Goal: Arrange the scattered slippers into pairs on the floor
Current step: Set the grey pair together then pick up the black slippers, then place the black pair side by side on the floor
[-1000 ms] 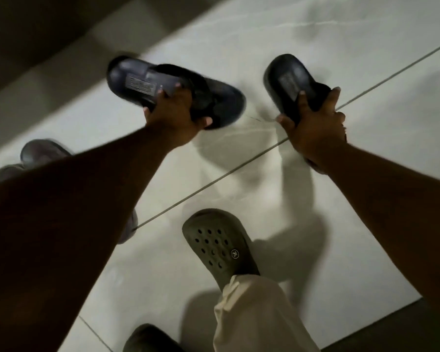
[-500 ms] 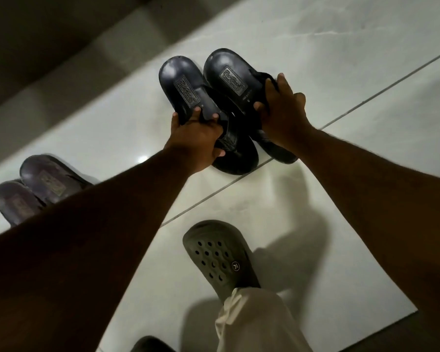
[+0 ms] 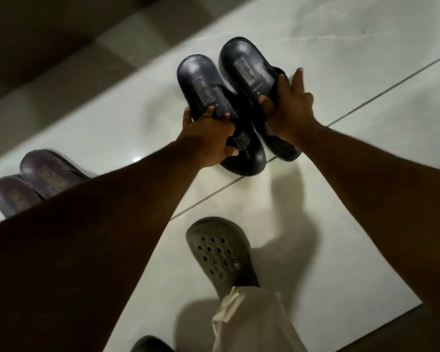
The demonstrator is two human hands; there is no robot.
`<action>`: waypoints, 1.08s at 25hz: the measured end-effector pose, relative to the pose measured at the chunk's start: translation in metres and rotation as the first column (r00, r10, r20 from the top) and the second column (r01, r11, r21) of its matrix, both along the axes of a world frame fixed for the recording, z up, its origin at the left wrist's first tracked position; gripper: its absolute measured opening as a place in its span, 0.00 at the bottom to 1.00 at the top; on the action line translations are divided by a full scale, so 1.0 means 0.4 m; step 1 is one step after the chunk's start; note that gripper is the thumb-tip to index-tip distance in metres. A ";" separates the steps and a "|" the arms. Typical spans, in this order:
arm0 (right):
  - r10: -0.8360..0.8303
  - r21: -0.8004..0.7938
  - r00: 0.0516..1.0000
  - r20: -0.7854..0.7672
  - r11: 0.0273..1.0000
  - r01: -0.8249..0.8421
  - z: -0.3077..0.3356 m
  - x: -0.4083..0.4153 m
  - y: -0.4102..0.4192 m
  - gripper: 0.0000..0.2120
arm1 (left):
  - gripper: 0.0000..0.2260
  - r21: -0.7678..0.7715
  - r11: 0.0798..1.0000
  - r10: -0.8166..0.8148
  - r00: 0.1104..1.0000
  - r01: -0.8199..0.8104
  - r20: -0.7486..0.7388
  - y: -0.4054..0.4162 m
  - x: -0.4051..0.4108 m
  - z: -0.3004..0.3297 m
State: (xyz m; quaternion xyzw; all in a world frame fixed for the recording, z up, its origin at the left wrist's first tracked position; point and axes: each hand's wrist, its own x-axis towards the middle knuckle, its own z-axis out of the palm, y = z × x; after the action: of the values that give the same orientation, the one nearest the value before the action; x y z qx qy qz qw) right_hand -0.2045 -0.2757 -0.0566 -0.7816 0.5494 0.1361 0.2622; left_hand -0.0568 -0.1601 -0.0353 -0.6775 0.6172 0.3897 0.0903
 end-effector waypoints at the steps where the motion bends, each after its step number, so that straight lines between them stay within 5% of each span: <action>1: -0.018 -0.084 0.999 0.045 0.996 0.022 0.018 0.000 0.016 0.30 | 0.22 -0.023 0.998 0.053 0.998 -0.054 -0.044 0.006 0.019 0.010; 4: 0.066 -0.277 0.984 0.167 0.961 -0.018 0.070 0.066 0.133 0.28 | 0.28 -0.167 0.938 0.293 0.952 -0.304 -0.085 0.113 0.154 0.048; 7: 0.437 -0.373 0.845 0.309 0.873 -0.314 0.074 0.207 0.339 0.29 | 0.38 -0.129 0.886 0.457 0.886 -0.446 0.081 0.337 0.325 0.087; 10: 0.608 -0.103 0.718 0.340 0.782 -0.614 0.054 0.346 0.536 0.35 | 0.49 0.048 0.845 0.500 0.820 -0.532 0.279 0.630 0.448 0.066; 13: 0.781 0.055 0.587 0.215 0.590 -0.805 0.025 0.444 0.709 0.42 | 0.55 0.222 0.783 0.509 0.803 -0.581 0.309 0.894 0.456 0.030; 15: 0.837 0.084 0.531 0.134 0.524 -0.847 0.004 0.473 0.791 0.41 | 0.52 0.267 0.730 0.573 0.777 -0.629 0.261 0.992 0.417 -0.010; 18: 0.811 0.174 0.582 0.061 0.565 -0.806 -0.017 0.496 0.837 0.36 | 0.45 0.137 0.724 0.645 0.734 -0.676 0.213 1.031 0.403 -0.063; 27: 0.817 0.208 0.572 0.074 0.548 -0.810 -0.016 0.650 1.049 0.33 | 0.42 0.077 0.792 0.562 0.772 -0.606 0.297 1.255 0.560 -0.058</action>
State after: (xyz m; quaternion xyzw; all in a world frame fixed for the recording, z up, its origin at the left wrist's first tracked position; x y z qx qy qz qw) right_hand 0.0556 0.1437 -0.0629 -0.9106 0.1111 0.3139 0.2448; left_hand 0.1674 0.3420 -0.0586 -0.8705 0.3231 0.3571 0.1011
